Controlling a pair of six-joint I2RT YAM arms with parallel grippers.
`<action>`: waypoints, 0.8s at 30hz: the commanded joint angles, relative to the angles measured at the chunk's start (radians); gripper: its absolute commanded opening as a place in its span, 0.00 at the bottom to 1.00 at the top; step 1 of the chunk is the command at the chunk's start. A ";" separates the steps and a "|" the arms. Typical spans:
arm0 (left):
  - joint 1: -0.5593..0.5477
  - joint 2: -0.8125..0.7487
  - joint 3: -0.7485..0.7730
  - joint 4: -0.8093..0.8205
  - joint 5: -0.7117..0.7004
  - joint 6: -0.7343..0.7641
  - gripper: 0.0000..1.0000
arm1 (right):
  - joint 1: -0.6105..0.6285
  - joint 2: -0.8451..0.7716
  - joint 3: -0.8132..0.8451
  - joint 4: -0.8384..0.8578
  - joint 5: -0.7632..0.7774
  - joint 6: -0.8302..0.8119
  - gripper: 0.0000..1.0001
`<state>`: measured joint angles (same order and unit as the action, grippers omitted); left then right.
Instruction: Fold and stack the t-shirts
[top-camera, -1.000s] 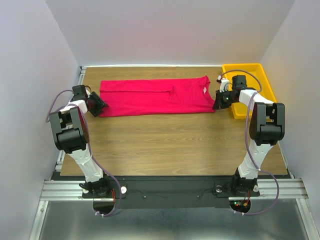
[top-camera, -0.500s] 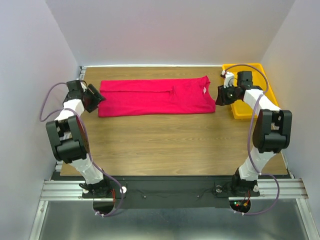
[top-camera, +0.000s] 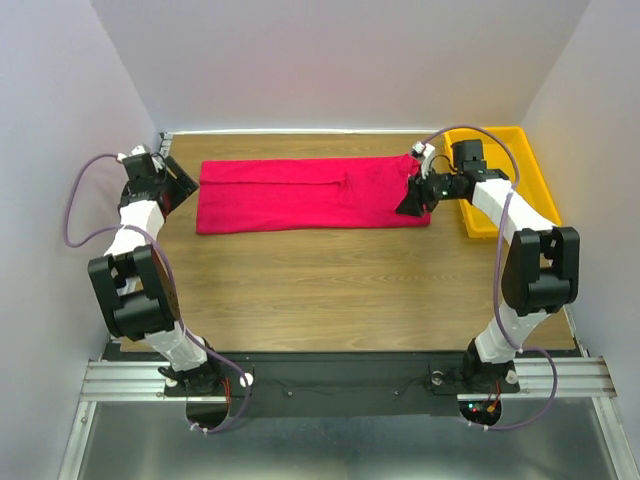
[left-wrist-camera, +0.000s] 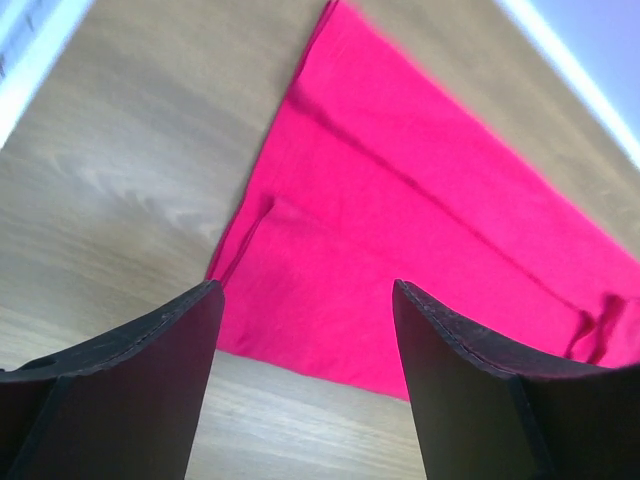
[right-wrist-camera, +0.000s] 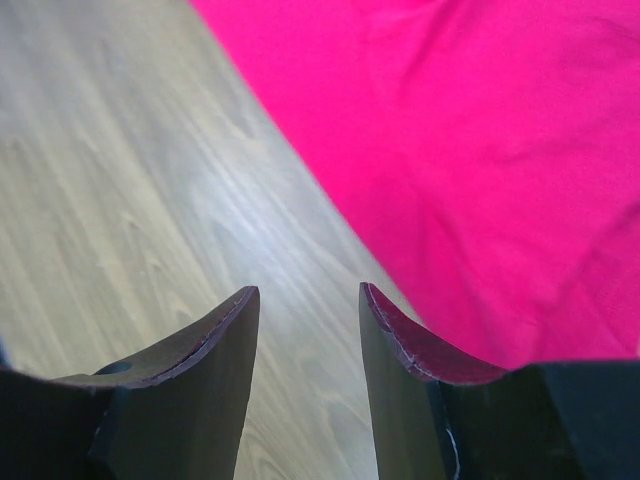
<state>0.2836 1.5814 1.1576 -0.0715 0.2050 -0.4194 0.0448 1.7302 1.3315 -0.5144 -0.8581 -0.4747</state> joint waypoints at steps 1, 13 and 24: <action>0.002 0.072 -0.018 -0.019 -0.007 0.014 0.77 | 0.009 0.006 -0.015 -0.004 -0.058 0.008 0.50; 0.003 0.230 -0.015 -0.109 -0.121 0.033 0.69 | 0.009 -0.032 -0.097 0.040 0.044 0.071 0.50; -0.004 0.256 -0.062 -0.140 -0.055 0.034 0.36 | 0.007 -0.044 -0.104 0.047 0.048 0.073 0.50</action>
<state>0.2832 1.8324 1.1362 -0.1646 0.1238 -0.3962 0.0586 1.7351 1.2289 -0.5076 -0.8108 -0.4107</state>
